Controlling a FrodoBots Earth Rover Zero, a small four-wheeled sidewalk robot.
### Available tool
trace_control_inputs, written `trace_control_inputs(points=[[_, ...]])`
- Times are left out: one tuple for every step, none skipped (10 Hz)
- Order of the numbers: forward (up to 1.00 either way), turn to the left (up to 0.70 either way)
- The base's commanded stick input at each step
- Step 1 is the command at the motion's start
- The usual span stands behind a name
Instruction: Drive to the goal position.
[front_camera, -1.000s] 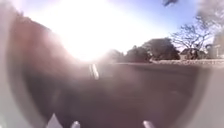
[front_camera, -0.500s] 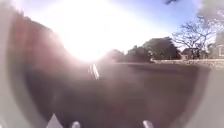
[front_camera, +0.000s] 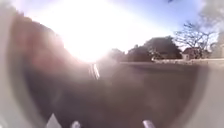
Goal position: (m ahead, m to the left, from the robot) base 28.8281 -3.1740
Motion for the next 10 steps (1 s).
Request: trace_control_inputs(points=[[0.5, 0.0], [0.5, 0.0], [0.5, 0.0], [0.5, 0.0], [0.5, 0.0], [0.5, 0.0], [0.5, 0.0], [0.5, 0.0], [0.5, 0.0], [0.5, 0.0]])
